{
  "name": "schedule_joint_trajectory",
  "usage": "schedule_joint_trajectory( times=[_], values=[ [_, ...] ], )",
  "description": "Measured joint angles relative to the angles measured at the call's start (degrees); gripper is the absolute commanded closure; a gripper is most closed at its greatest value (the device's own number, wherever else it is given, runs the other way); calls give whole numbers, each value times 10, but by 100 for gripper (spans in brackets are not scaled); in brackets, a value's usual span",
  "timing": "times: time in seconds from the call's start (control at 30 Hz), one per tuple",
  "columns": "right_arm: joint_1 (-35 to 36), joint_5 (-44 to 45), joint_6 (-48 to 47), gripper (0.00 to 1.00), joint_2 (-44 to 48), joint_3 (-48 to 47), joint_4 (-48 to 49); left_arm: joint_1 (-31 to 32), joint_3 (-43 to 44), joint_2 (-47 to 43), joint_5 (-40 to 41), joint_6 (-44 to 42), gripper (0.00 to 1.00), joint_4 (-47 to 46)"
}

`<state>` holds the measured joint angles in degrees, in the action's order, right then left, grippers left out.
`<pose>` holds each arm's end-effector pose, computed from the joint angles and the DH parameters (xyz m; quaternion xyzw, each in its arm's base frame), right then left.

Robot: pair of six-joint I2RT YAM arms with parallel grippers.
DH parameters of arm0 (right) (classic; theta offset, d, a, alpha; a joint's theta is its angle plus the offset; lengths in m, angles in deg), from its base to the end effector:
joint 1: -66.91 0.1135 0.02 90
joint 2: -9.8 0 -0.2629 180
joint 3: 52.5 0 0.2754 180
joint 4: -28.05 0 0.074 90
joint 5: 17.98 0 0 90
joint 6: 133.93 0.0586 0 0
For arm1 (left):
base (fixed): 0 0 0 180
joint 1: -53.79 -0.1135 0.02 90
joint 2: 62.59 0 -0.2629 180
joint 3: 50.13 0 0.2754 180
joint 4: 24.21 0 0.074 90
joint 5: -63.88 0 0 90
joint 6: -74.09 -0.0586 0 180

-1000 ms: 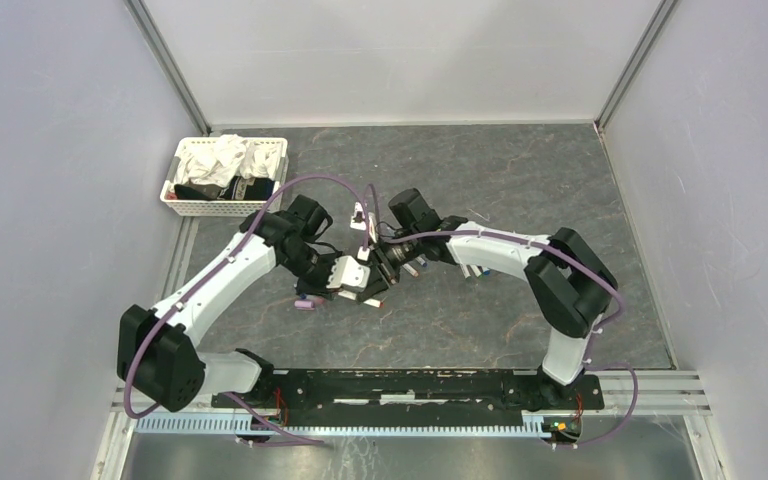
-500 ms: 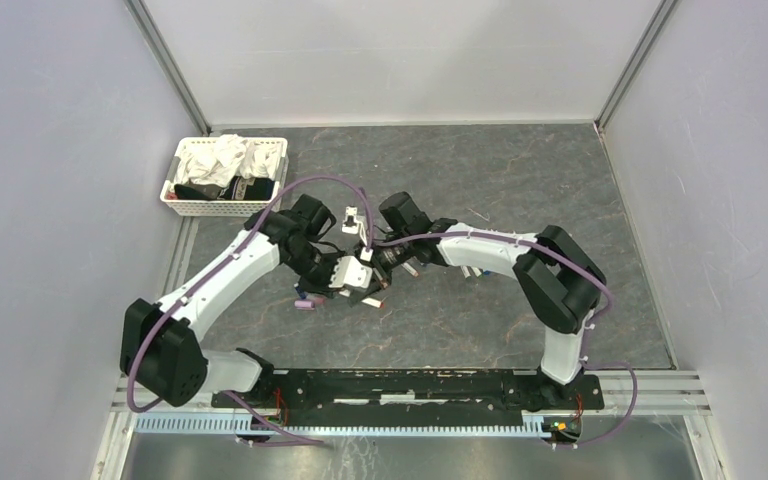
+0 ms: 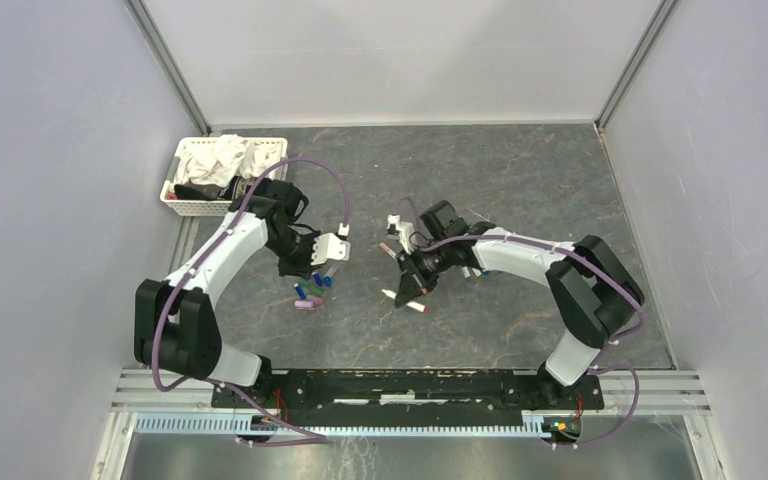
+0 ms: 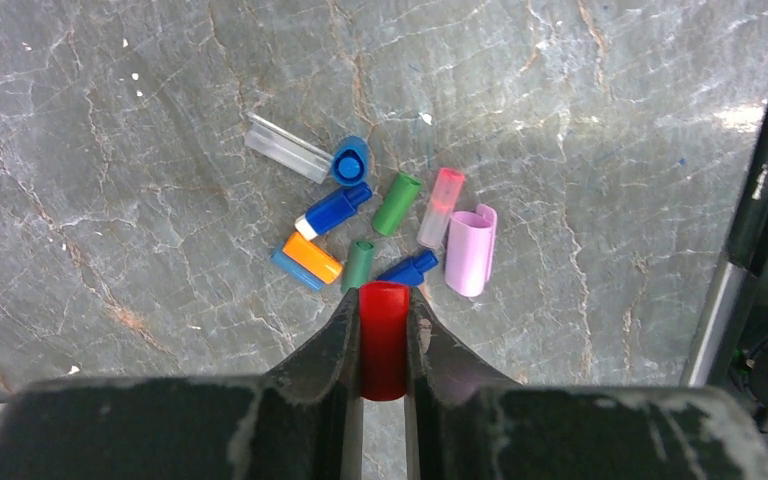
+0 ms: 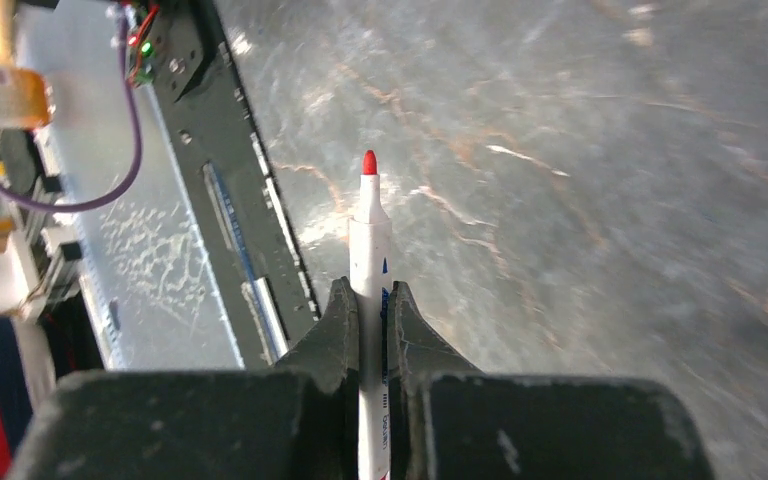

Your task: Open the pen caps

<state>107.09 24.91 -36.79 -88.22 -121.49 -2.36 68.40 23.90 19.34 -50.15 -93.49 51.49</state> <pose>0.2438 0.2621 0.1421 -0.3524 0.8178 0.4500 0.0666 0.2553 -0.0912 0.2092 0.7117 0.6688 -0.1487 0.1551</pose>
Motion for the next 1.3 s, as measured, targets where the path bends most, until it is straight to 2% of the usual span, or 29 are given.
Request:
schedule_joint_trajectory(
  times=[0.23,0.47,0.77,0.83,0.93,0.97,1.07,1.1,1.23,1.3],
  values=[
    [-83,137,21,100,54,3,-2,-1,0,47,-3,41,96,-51],
    [-170,335,54,100,114,68,15,0,0,134,2,125,95,-106],
    [-182,498,59,100,113,83,31,4,0,160,17,177,72,-156],
    [-182,522,57,100,109,82,37,9,-4,160,17,183,63,-165],
    [-182,554,54,95,98,82,40,13,-8,160,16,188,58,-171],
    [-182,562,52,93,93,81,40,14,-9,160,16,191,53,-171],
    [-183,582,50,84,80,81,41,15,-9,160,15,195,47,-170],
    [-183,587,50,81,79,81,42,15,-9,160,14,197,37,-169],
    [-183,600,48,67,79,81,42,15,-8,149,14,199,33,-157],
    [-183,604,46,64,79,81,42,15,0,137,13,201,29,-143]
  ],
)
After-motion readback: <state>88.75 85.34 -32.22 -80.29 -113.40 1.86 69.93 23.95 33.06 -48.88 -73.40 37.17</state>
